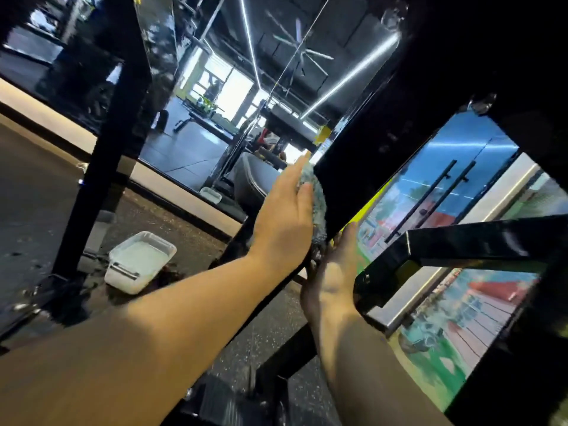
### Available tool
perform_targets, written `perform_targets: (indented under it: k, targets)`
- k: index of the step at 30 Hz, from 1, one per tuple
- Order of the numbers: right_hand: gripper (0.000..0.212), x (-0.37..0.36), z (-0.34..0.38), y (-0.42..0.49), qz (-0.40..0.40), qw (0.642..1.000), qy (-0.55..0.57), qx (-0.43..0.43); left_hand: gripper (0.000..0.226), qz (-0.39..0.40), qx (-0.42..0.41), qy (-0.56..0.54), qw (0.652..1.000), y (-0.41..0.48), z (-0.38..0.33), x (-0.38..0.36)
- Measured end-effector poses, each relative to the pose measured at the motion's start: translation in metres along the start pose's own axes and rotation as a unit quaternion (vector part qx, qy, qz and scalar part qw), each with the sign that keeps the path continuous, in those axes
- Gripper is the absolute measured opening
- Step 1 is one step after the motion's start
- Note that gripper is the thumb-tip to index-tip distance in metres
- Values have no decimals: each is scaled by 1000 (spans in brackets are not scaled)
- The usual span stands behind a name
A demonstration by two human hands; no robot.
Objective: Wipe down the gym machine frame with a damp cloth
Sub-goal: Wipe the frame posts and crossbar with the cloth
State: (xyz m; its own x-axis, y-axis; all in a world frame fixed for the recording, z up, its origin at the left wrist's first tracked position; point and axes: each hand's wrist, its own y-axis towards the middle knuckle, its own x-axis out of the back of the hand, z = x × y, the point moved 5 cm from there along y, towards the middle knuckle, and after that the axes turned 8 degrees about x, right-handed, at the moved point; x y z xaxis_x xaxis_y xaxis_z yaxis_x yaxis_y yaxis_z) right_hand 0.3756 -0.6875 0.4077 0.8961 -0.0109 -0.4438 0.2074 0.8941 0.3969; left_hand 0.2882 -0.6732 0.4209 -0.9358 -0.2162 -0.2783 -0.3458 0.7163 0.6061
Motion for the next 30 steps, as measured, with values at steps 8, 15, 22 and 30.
perform_targets:
  k: [8, 15, 22, 30]
  targets:
    - [39, 49, -89, -17, -12, 991, -101, -87, 42, 24, 342, 109, 933, -112, 207, 64]
    - [39, 78, -146, -29, -69, 981, -103, -152, 42, 5, 161, -18, 987, -72, 131, 39]
    - [32, 112, -183, -32, -26, 984, -145, -100, 43, -79, 290, 5, 954, -149, 265, 70]
    - [41, 146, -224, -34, -102, 967, -148, -178, 43, -46, 418, -97, 902, -154, 302, 84]
